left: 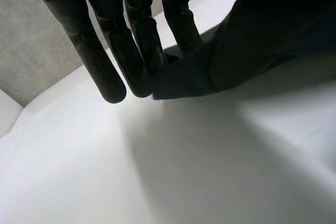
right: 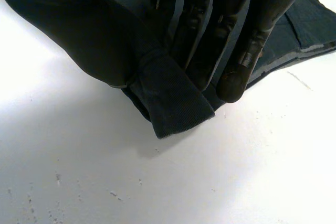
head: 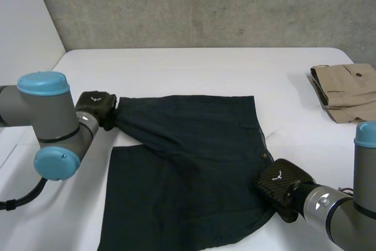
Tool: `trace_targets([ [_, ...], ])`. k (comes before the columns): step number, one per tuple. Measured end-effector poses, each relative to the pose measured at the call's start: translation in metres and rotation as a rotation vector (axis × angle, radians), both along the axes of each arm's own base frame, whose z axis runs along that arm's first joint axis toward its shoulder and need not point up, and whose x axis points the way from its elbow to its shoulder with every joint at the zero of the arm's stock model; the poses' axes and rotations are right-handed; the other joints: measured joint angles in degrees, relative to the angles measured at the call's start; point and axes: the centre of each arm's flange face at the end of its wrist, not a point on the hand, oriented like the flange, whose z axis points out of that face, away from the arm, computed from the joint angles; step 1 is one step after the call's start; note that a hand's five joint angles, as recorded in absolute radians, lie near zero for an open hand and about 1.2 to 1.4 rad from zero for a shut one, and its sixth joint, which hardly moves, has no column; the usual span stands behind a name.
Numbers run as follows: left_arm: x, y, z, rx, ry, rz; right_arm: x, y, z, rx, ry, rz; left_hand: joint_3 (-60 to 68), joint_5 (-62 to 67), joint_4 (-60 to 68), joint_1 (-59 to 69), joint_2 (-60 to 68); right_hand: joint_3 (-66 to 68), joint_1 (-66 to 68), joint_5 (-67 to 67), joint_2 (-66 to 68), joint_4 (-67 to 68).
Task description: Fold the laundry.
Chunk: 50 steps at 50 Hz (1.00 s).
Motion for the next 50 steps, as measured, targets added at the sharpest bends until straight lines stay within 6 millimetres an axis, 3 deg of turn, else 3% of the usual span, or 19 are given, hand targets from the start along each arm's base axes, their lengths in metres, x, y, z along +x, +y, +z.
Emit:
trace_targets([
  [2, 0.001, 0.002, -0.002, 0.008, -0.005, 0.003, 0.0, 0.0, 0.0, 0.001, -0.001, 0.0, -16.7, -18.1, -17.6, -18.6, -16.9, 0.0, 0.0, 0.0, 0.0, 0.0],
  [4, 0.001, 0.004, -0.004, 0.014, -0.008, 0.004, 0.0, 0.0, 0.0, 0.001, -0.002, -0.001, -21.9, -23.6, -22.9, -24.8, -22.9, 0.0, 0.0, 0.0, 0.0, 0.0],
  [5, 0.001, 0.007, -0.004, 0.018, -0.01, 0.003, 0.0, 0.0, 0.0, 0.001, -0.005, -0.003, -33.6, -35.2, -34.3, -35.2, -33.8, 0.0, 0.0, 0.0, 0.0, 0.0],
  [8, 0.0, 0.012, 0.003, 0.011, -0.006, 0.001, 0.001, -0.001, 0.001, 0.0, -0.012, -0.008, -39.1, -41.4, -40.2, -38.6, -39.3, 0.0, 0.0, 0.0, 0.0, 0.0],
  [16, 0.007, 0.039, 0.041, -0.04, 0.022, -0.001, 0.003, -0.008, 0.005, -0.016, -0.062, -0.039, -39.5, -41.8, -40.5, -38.6, -39.6, 0.0, 0.0, 0.0, 0.0, 0.0],
  [20, 0.01, 0.054, 0.05, -0.045, 0.027, -0.008, 0.005, -0.011, 0.007, -0.024, -0.088, -0.055, -39.5, -41.8, -40.5, -38.6, -39.6, 0.0, 0.0, 0.0, 0.0, 0.0],
  [21, 0.013, 0.075, 0.058, -0.039, 0.027, -0.025, 0.007, -0.017, 0.011, -0.032, -0.129, -0.081, -38.5, -39.8, -39.1, -38.3, -38.5, 0.0, 0.0, 0.0, 0.0, 0.0],
  [25, 0.013, 0.114, 0.062, 0.001, 0.019, -0.078, 0.01, -0.026, 0.017, -0.037, -0.202, -0.123, -36.3, -37.5, -36.9, -36.3, -36.4, 0.0, 0.0, 0.0, 0.0, 0.0],
  [31, 0.014, 0.178, 0.061, 0.126, 0.006, -0.16, 0.015, -0.036, 0.022, -0.029, -0.3, -0.159, -36.1, -37.3, -36.5, -36.2, -36.2, 0.0, 0.0, 0.0, 0.0, 0.0],
  [38, 0.015, 0.227, 0.055, 0.307, 0.021, -0.202, 0.019, -0.04, 0.017, -0.01, -0.333, -0.168, -36.1, -37.3, -36.5, -36.2, -36.2, 0.0, 0.0, 0.0, 0.0, 0.0],
  [43, 0.015, 0.246, 0.046, 0.41, 0.007, -0.217, 0.019, -0.041, 0.014, -0.009, -0.332, -0.169, -36.1, -37.3, -36.5, -36.2, -36.2, 0.0, 0.0, 0.0, 0.0, 0.0],
  [47, 0.015, 0.25, 0.038, 0.447, -0.01, -0.223, 0.019, -0.042, 0.014, -0.014, -0.333, -0.172, -35.9, -37.2, -36.3, -36.2, -35.9, 0.0, 0.0, 0.0, 0.0, 0.0],
  [50, 0.011, 0.25, 0.024, 0.483, -0.036, -0.228, 0.019, -0.044, 0.014, -0.024, -0.336, -0.175, -26.7, -28.1, -27.2, -25.1, -26.1, 0.0, 0.0, 0.0, 0.0, 0.0],
])
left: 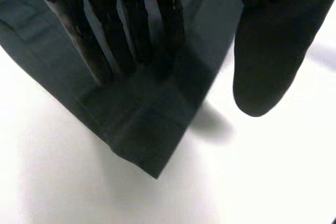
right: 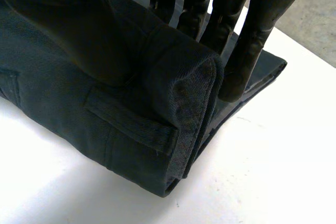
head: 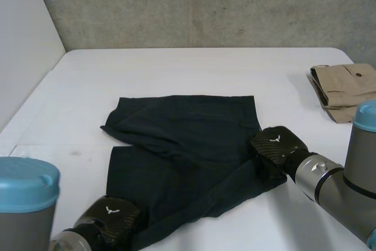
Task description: Fold the laundry.
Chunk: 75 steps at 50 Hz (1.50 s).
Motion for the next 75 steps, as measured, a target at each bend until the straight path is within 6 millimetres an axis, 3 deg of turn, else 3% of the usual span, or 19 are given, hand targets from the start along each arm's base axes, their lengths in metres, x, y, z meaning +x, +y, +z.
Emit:
trace_targets([
  [7, -0.008, -0.017, -0.017, -0.059, -0.012, 0.03, -0.001, -0.002, 0.0, -0.006, -0.001, -0.008, 33.4, 33.2, 33.7, 29.1, 33.0, 0.0, 0.0, 0.0, 0.0, 0.0],
  [14, -0.02, -0.057, -0.004, -0.293, 0.005, 0.095, 0.002, -0.006, 0.006, -0.033, -0.003, -0.004, 35.1, 34.3, 35.3, 30.2, 34.8, 0.0, 0.0, 0.0, 0.0, 0.0],
  [20, -0.034, -0.111, 0.02, -0.557, -0.023, 0.09, 0.01, -0.025, 0.016, -0.093, -0.012, -0.005, 35.1, 34.3, 35.3, 30.2, 34.9, 0.0, 0.0, 0.0, 0.0, 0.0],
  [22, -0.04, -0.141, 0.025, -0.671, -0.068, 0.082, 0.016, -0.038, 0.023, -0.132, -0.018, -0.012, 35.1, 34.3, 35.4, 30.2, 34.9, 0.0, 0.0, 0.0, 0.0, 0.0],
  [23, -0.04, -0.141, 0.025, -0.671, -0.068, 0.082, 0.016, -0.038, 0.023, -0.132, -0.018, -0.012, 35.1, 34.3, 35.4, 30.2, 34.9, 0.0, 0.0, 0.0, 0.0, 0.0],
  [24, -0.045, -0.164, 0.027, -0.743, -0.102, 0.076, 0.022, -0.051, 0.028, -0.17, -0.021, -0.024, 35.2, 34.3, 35.5, 30.2, 34.9, 0.0, 0.0, 0.0, 0.0, 0.0],
  [26, -0.047, -0.171, 0.027, -0.763, -0.111, 0.074, 0.024, -0.055, 0.029, -0.183, -0.021, -0.029, 35.2, 34.3, 35.5, 30.2, 34.9, 0.0, 0.0, 0.0, 0.0, 0.0],
  [28, -0.059, -0.209, 0.022, -0.864, -0.144, 0.055, 0.038, -0.081, 0.035, -0.257, -0.015, -0.054, 35.3, 34.3, 35.5, 30.2, 35.0, 0.0, 0.0, 0.0, 0.1, 0.0],
  [34, -0.08, -0.258, 0.007, -0.969, -0.117, 0.014, 0.064, -0.122, 0.032, -0.38, 0.024, -0.078, 35.3, 34.3, 35.5, 30.2, 35.0, 0.0, 0.0, 0.0, 0.1, 0.0],
  [38, -0.092, -0.278, -0.005, -1.011, -0.079, -0.021, 0.077, -0.145, 0.019, -0.436, 0.055, -0.087, 35.3, 34.3, 35.5, 30.2, 35.0, 0.0, 0.0, 0.0, 0.1, 0.0],
  [44, -0.11, -0.303, -0.033, -1.089, -0.016, -0.074, 0.095, -0.193, -0.025, -0.548, 0.111, -0.138, 35.3, 34.7, 35.5, 30.2, 35.0, -2.8, -3.4, -2.7, -3.6, -2.8],
  [46, -0.112, -0.306, -0.038, -1.101, -0.012, -0.074, 0.097, -0.199, -0.031, -0.566, 0.116, -0.146, 27.0, 26.4, 27.1, 21.1, 25.5, -19.9, -20.2, -19.0, -20.0, -19.8],
  [48, -0.112, -0.308, -0.041, -1.116, -0.01, -0.069, 0.099, -0.206, -0.039, -0.592, 0.121, -0.156, -2.0, -1.9, -1.2, -11.3, -2.9, -34.9, -34.5, -33.9, -35.3, -34.7],
  [49, -0.112, -0.308, -0.042, -1.121, -0.01, -0.063, 0.1, -0.208, -0.042, -0.601, 0.122, -0.159, -8.8, -8.9, -8.4, -17.6, -9.8, -47.4, -42.3, -46.2, -48.4, -47.1],
  [51, -0.111, -0.308, -0.039, -1.136, -0.01, -0.044, 0.101, -0.209, -0.043, -0.607, 0.123, -0.163, -18.7, -18.9, -19.3, -23.4, -19.6, -52.6, -44.5, -51.0, -52.7, -52.4],
  [57, -0.1, -0.296, -0.003, -1.184, 0.013, 0.026, 0.097, -0.198, -0.012, -0.532, 0.09, -0.17, -20.9, -20.4, -21.4, -23.4, -21.9, -55.6, -45.0, -53.0, -54.9, -54.6],
  [64, -0.079, -0.257, 0.041, -1.155, 0.096, 0.082, 0.08, -0.149, 0.042, -0.291, -0.031, -0.139, -21.0, -20.4, -21.4, -23.4, -21.9, -55.6, -45.0, -53.0, -54.9, -54.6],
  [68, -0.069, -0.233, 0.046, -1.079, 0.155, 0.097, 0.068, -0.122, 0.046, -0.168, -0.052, -0.101, -21.0, -20.4, -21.4, -23.4, -21.9, -55.6, -45.0, -53.0, -54.9, -54.6],
  [75, -0.052, -0.191, 0.03, -0.841, 0.259, 0.133, 0.049, -0.093, 0.019, -0.019, -0.035, -0.077, -21.0, -20.4, -21.4, -23.4, -21.9, -50.0, -41.2, -48.8, -49.3, -50.1],
])
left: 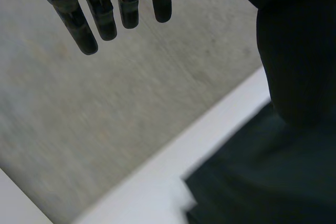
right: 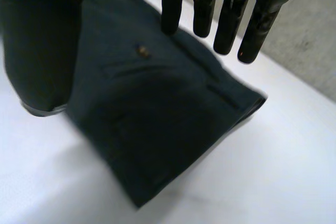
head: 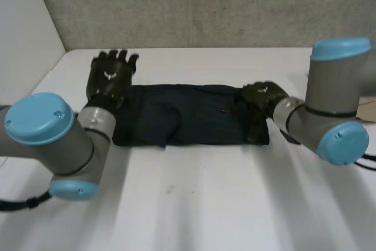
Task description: Fold the laundry.
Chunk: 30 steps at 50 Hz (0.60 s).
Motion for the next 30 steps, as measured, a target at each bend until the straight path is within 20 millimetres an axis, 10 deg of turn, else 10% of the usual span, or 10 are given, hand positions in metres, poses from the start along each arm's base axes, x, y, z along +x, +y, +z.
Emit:
trace_targets([
  [16, 0.007, 0.014, -0.015, 0.136, 0.022, -0.001, 0.002, -0.016, -0.061, -0.009, 0.01, -0.023, 0.0, 0.0, 0.0, 0.0, 0.0, 19.4, 16.4, 16.8, 19.0, 18.7],
  [21, 0.007, 0.014, -0.017, 0.137, 0.016, 0.001, -0.002, -0.022, -0.067, -0.012, 0.016, -0.047, 0.0, 0.0, 0.0, 0.0, 0.0, 40.4, 26.6, 42.0, 38.7, 46.1],
  [30, 0.007, 0.015, -0.013, 0.131, 0.022, 0.003, -0.04, -0.038, -0.026, -0.115, 0.002, -0.176, 0.0, 0.0, 0.0, 0.0, 0.0, 48.5, 33.4, 45.9, 47.0, 50.1],
])
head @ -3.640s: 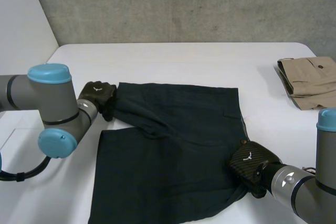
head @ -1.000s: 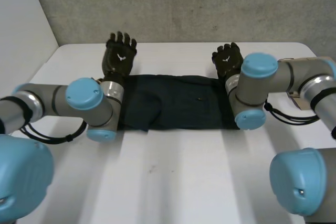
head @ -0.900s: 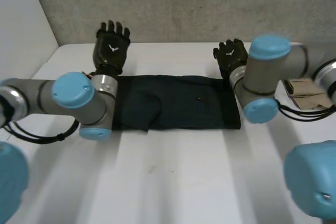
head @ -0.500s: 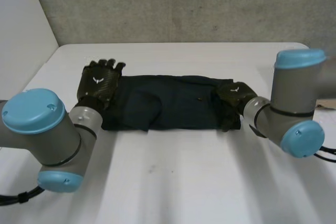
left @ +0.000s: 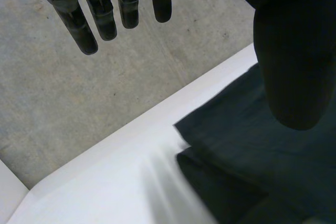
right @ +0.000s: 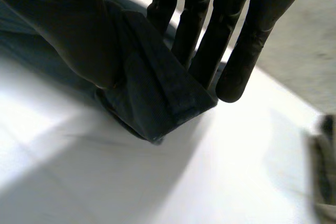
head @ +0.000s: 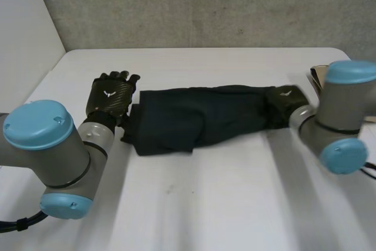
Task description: Fold the laundry.
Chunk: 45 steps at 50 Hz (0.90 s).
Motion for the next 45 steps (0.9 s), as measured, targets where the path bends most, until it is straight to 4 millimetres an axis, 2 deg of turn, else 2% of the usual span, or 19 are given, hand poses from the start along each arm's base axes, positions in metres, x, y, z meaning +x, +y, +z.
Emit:
trace_targets([
  [5, 0.001, 0.003, 0.006, -0.009, 0.009, 0.0, -0.037, -0.002, 0.025, -0.037, 0.018, -0.048, 0.0, 0.0, 0.0, 0.0, 0.0, 0.0, 2.3, 0.9, 1.8, 0.0],
  [12, 0.002, 0.01, 0.011, -0.014, 0.009, -0.008, -0.098, -0.012, 0.023, -0.055, 0.217, -0.101, 0.0, 0.0, 0.0, 0.0, 0.0, 0.2, 3.5, 0.8, 2.0, 0.0],
  [16, 0.001, 0.011, 0.012, -0.017, 0.009, -0.014, -0.11, -0.017, 0.025, -0.101, 0.342, -0.08, 0.0, 0.0, 0.0, 0.0, 0.0, 0.2, 4.0, 0.8, 2.0, 0.0],
  [19, -0.002, 0.011, 0.015, -0.026, 0.014, -0.018, -0.092, -0.017, 0.036, -0.189, 0.403, -0.009, 0.0, 0.0, 0.0, 0.0, 0.0, 0.2, 3.9, 0.8, 2.2, 0.0],
  [22, -0.005, 0.008, 0.02, -0.044, 0.024, -0.023, -0.055, -0.009, 0.052, -0.308, 0.417, 0.099, 0.0, 0.0, 0.0, 0.0, 0.0, 0.3, 5.0, 0.8, 2.4, 0.0],
  [23, -0.007, 0.006, 0.024, -0.055, 0.031, -0.025, -0.033, -0.002, 0.059, -0.369, 0.409, 0.16, 0.0, 0.0, 0.0, 0.0, 0.0, 0.4, 5.6, 0.8, 2.4, 0.0],
  [27, -0.013, 0.001, 0.035, -0.089, 0.052, -0.033, 0.022, 0.028, 0.066, -0.476, 0.363, 0.332, 0.0, 0.0, 0.0, 0.0, 0.0, 0.4, 6.5, 0.8, 2.4, 0.0],
  [28, -0.013, 0.001, 0.035, -0.089, 0.052, -0.033, 0.022, 0.028, 0.066, -0.476, 0.363, 0.332, 0.0, 0.0, 0.0, 0.0, 0.0, 0.4, 6.5, 0.8, 2.4, 0.0],
  [29, -0.017, -0.003, 0.042, -0.107, 0.064, -0.038, 0.055, 0.055, 0.059, -0.495, 0.331, 0.466, 0.0, 0.0, 0.0, 0.0, 0.0, 0.4, 6.5, 0.8, 2.4, 0.0],
  [30, -0.017, -0.003, 0.042, -0.107, 0.064, -0.038, 0.055, 0.055, 0.059, -0.495, 0.331, 0.466, 0.0, 0.0, 0.0, 0.0, 0.0, 0.4, 6.5, 0.8, 2.4, 0.0],
  [31, -0.021, -0.005, 0.046, -0.119, 0.073, -0.042, 0.073, 0.075, 0.048, -0.485, 0.313, 0.561, 0.0, 0.0, 0.0, 0.0, 0.0, 0.4, 7.4, 0.8, 2.4, 0.3],
  [33, -0.024, -0.007, 0.049, -0.126, 0.079, -0.047, 0.085, 0.091, 0.038, -0.465, 0.304, 0.632, 0.0, 0.0, 0.0, 0.0, 0.0, 0.4, 7.7, 0.8, 2.4, 0.3],
  [34, -0.029, -0.009, 0.053, -0.134, 0.087, -0.057, 0.095, 0.111, 0.023, -0.419, 0.295, 0.721, 0.0, 0.0, 0.0, 0.0, 0.0, 0.4, 7.7, 0.8, 2.4, 0.3],
  [36, -0.034, -0.01, 0.056, -0.138, 0.094, -0.065, 0.099, 0.123, 0.013, -0.374, 0.292, 0.771, 0.0, 0.0, 0.0, 0.0, 0.0, -0.1, 7.0, 0.4, 1.4, -0.3],
  [38, -0.04, -0.013, 0.059, -0.141, 0.104, -0.075, 0.1, 0.133, 0.006, -0.318, 0.284, 0.806, 0.0, 0.0, 0.0, 0.0, 0.0, -14.3, -5.8, -12.3, -13.0, -15.3],
  [39, -0.044, -0.015, 0.061, -0.142, 0.113, -0.082, 0.099, 0.137, 0.003, -0.278, 0.274, 0.816, 0.0, 0.0, 0.0, 0.0, 0.0, -28.5, -18.0, -26.6, -27.8, -29.8],
  [40, -0.048, -0.017, 0.063, -0.145, 0.121, -0.088, 0.097, 0.138, 0.003, -0.237, 0.254, 0.812, 0.0, 0.0, 0.0, 0.0, 0.0, -37.5, -25.4, -35.9, -38.0, -39.1],
  [43, -0.058, -0.021, 0.065, -0.149, 0.137, -0.106, 0.09, 0.133, 0.012, -0.169, 0.187, 0.76, 0.0, 0.0, 0.0, 0.0, 0.0, -52.5, -36.4, -49.4, -51.2, -53.6],
  [45, -0.065, -0.023, 0.066, -0.148, 0.142, -0.119, 0.084, 0.125, 0.024, -0.131, 0.12, 0.701, 0.0, 0.0, 0.0, 0.0, 0.0, -54.1, -37.3, -50.3, -52.8, -54.7],
])
